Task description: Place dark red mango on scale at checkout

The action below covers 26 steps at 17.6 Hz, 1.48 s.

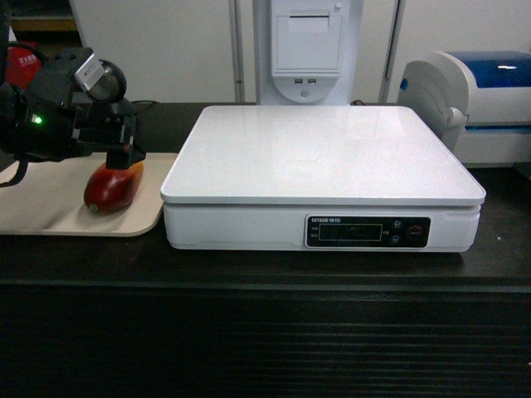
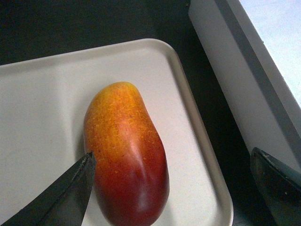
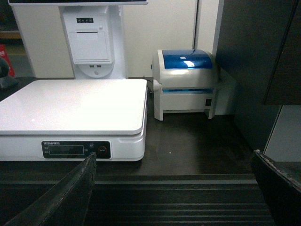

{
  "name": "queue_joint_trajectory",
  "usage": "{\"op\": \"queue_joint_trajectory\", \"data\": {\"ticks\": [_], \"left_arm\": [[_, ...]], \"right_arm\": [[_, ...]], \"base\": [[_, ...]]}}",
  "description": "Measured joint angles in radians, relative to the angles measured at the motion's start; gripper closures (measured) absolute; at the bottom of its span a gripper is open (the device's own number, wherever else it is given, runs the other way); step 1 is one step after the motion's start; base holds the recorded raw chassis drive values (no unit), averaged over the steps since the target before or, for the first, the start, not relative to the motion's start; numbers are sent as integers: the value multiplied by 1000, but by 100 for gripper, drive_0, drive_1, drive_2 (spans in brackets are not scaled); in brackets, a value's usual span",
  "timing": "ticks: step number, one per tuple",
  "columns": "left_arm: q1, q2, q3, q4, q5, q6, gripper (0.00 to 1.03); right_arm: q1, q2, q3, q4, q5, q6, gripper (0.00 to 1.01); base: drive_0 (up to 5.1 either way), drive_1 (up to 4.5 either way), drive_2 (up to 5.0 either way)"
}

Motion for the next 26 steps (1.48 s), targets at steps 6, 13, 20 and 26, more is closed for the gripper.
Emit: {"op": "queue_joint_trajectory", "data": {"ticks": [6,13,20,26], "left_arm": [[2,64,84,-24,-12,-22,5],[10,172,136,-38,-48,3,5],[29,272,210,-22,-53,2,5],[36,269,205,-21,-13,10,41]], "right_arm": [[0,0,0,0,0,0,3],[0,0,0,0,0,0,3],[0,0,0,0,0,0,3],[0,0,0,0,0,0,3]], "base": [[0,0,0],[0,0,0],[0,0,0],[0,0,0]]}}
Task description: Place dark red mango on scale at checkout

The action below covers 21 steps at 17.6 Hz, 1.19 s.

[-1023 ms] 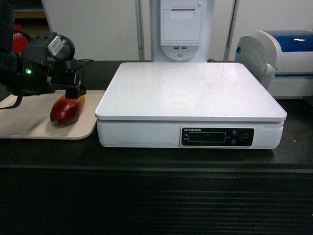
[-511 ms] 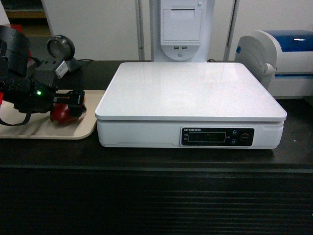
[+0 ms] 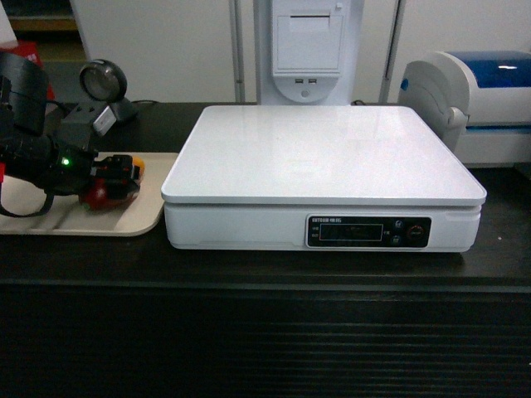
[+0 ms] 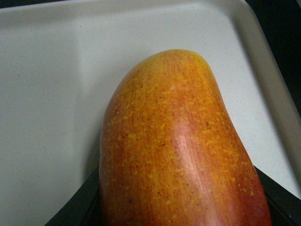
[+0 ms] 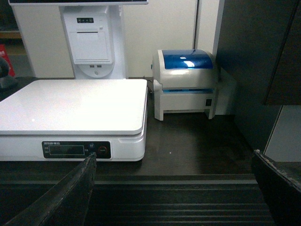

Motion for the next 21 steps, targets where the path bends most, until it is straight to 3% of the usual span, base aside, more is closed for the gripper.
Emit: {"op": "queue_joint_trajectory", "data": {"ticks": [6,9,11,14,17,21], "left_arm": [[-11,-190,-102,14,16,-2,42],[-62,-372,-159,46,46,-71,42],[-138,-467,-169,37,49,-127,42],[-297,-502,-165,11,19,-232,43],[-442,-444,-121,-9,-13,-293,43],[-545,-342,-5,-71,-53,-360,43]], "right_arm": [[0,0,0,0,0,0,3],[0,0,0,0,0,0,3],[0,0,0,0,0,0,3],[0,0,0,0,0,0,3],[0,0,0,0,0,0,3],[0,0,0,0,0,0,3]], "base": [[0,0,0],[0,0,0],[0,0,0],[0,0,0],[0,0,0],[0,0,0]]}}
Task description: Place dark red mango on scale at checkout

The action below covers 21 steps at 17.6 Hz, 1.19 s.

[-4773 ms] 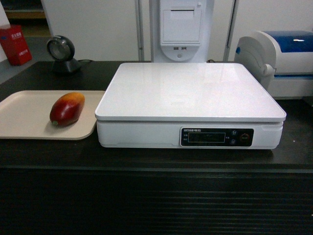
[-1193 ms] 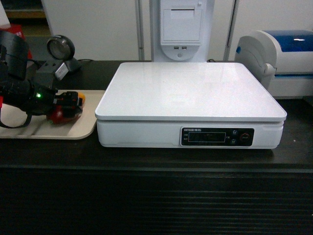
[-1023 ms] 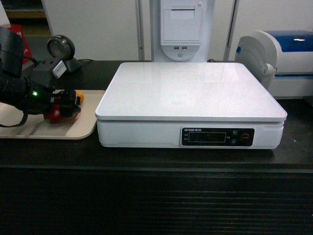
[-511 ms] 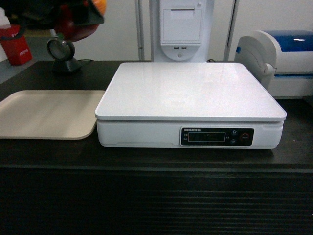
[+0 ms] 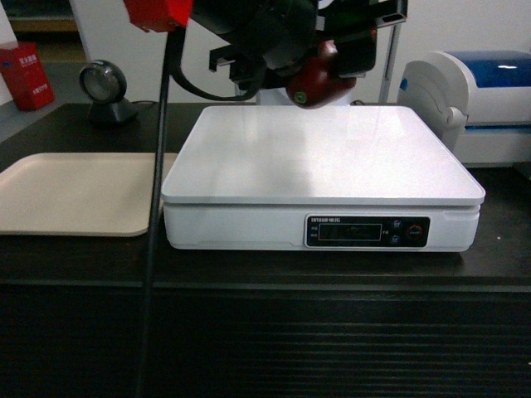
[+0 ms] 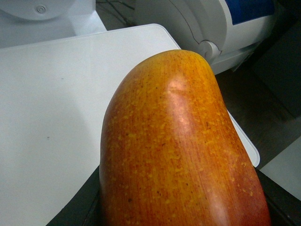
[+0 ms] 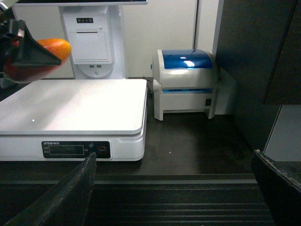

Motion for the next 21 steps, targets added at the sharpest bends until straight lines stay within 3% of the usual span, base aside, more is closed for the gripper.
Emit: {"op": "queue_joint_trajectory", "data": {"ticks": [1,3,9,14,21], "left_arm": [[-5,11,13,-8,-7,-6,43],[-25,115,143,-80,-55,-82,43],[-35,255,299,-177,-144,-167,43],[-35,292,323,-204,-222,-175,43],[-34,318,328,-237,-288,-145,43]], "right_arm": [[0,0,0,0,0,0,3],[0,0,0,0,0,0,3],[0,0,0,0,0,0,3],[0,0,0,0,0,0,3],[0,0,0,0,0,0,3]], "base": [[0,0,0],[0,0,0],[0,0,0],[0,0,0],[0,0,0]]}}
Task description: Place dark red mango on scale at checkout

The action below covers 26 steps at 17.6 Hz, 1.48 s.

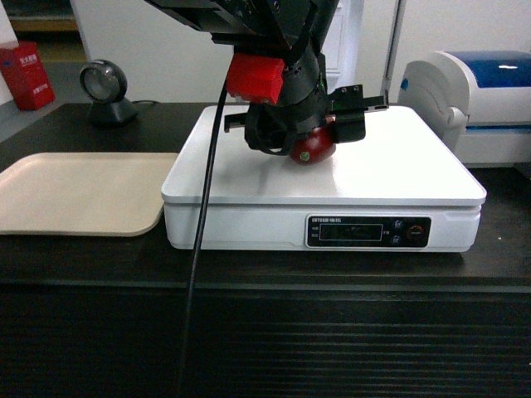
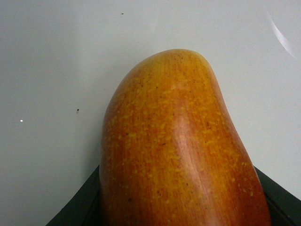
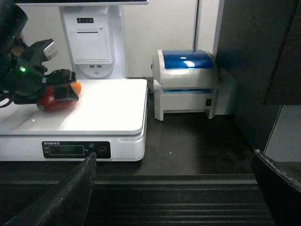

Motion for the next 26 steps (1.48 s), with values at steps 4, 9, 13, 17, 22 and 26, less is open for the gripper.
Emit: {"op": "queue_joint_trajectory", "data": {"ticks": [4,9,13,17,22,26], "left_arm": [[0,0,0,-1,-3,11,11],[5,-9,-26,63,-3,63,5],[3,-113,-89,173,0,157,5],[16,-303,-227,372,152,198,5],[195,-569,-465,499,239,201,5],[396,-724,-641,510,239,207,5]], "right_arm": [[0,0,0,0,0,0,3],[0,0,0,0,0,0,3],[0,0,0,0,0,0,3],[0,0,0,0,0,0,3],[0,0,0,0,0,0,3],[0,0,0,0,0,0,3]], "base": [[0,0,0],[0,0,0],[0,0,0],[0,0,0],[0,0,0],[0,0,0]]}}
